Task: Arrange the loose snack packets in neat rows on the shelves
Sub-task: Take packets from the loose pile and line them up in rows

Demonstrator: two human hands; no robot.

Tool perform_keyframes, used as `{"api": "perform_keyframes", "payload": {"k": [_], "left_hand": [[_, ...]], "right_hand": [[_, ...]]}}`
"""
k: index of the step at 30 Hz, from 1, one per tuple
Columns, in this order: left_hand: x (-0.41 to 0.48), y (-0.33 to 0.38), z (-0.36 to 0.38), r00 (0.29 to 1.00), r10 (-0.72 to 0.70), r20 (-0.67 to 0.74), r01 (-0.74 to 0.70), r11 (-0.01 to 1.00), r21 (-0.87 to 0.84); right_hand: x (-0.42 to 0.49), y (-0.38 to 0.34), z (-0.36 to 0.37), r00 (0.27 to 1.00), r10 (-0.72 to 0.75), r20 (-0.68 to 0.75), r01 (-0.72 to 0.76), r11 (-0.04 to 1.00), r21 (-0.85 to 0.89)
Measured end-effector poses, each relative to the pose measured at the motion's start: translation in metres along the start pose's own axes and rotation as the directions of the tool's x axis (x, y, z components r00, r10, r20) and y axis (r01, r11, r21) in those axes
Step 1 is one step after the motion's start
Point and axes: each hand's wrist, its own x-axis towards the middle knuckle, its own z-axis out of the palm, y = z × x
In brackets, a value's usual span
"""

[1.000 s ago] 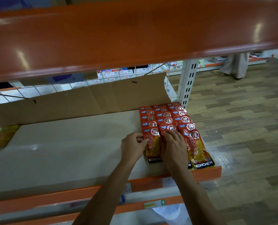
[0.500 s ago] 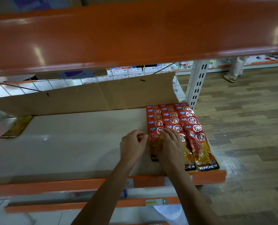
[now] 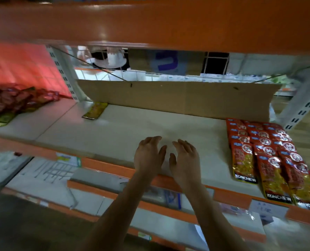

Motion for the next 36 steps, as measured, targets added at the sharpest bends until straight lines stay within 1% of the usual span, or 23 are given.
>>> {"api": "perform_keyframes", "payload": {"k": [7,10,15,20,27,31,34,36], "left_hand": [[-0.004,-0.116,-0.085,0.992,-0.104,-0.065,0.105,0.994,0.02],[-0.007,-0.164,-0.116,0.99,-0.122,-0.075,0.126,0.991,0.047],[-0.012,-0.232,-0.155,0.976,-0.164,-0.14,0.176,0.982,0.076],[-0.004,-0.293,-0.18,0.95,-0.231,-0.208,0.259,0.958,0.12],[0.037,-0.373,-0.21,0.914,-0.325,-0.242,0.364,0.921,0.137],[0.066,-0.417,-0.234,0.894,-0.377,-0.243,0.421,0.892,0.166],[0.083,-0.444,-0.249,0.862,-0.427,-0.273,0.482,0.858,0.179],[0.09,-0.46,-0.255,0.841,-0.464,-0.279,0.52,0.835,0.179]], "right_hand": [[-0.001,-0.118,0.07,0.996,-0.074,0.04,0.073,0.997,0.039],[0.0,-0.165,0.099,0.994,-0.097,0.05,0.094,0.993,0.066],[0.002,-0.238,0.139,0.983,-0.173,0.057,0.165,0.978,0.13],[0.016,-0.293,0.182,0.958,-0.261,0.12,0.248,0.962,0.116],[0.068,-0.364,0.249,0.933,-0.314,0.174,0.285,0.943,0.171],[0.1,-0.407,0.281,0.928,-0.31,0.205,0.258,0.934,0.246],[0.122,-0.431,0.301,0.916,-0.324,0.236,0.269,0.933,0.239],[0.134,-0.442,0.312,0.912,-0.31,0.267,0.245,0.936,0.252]]}}
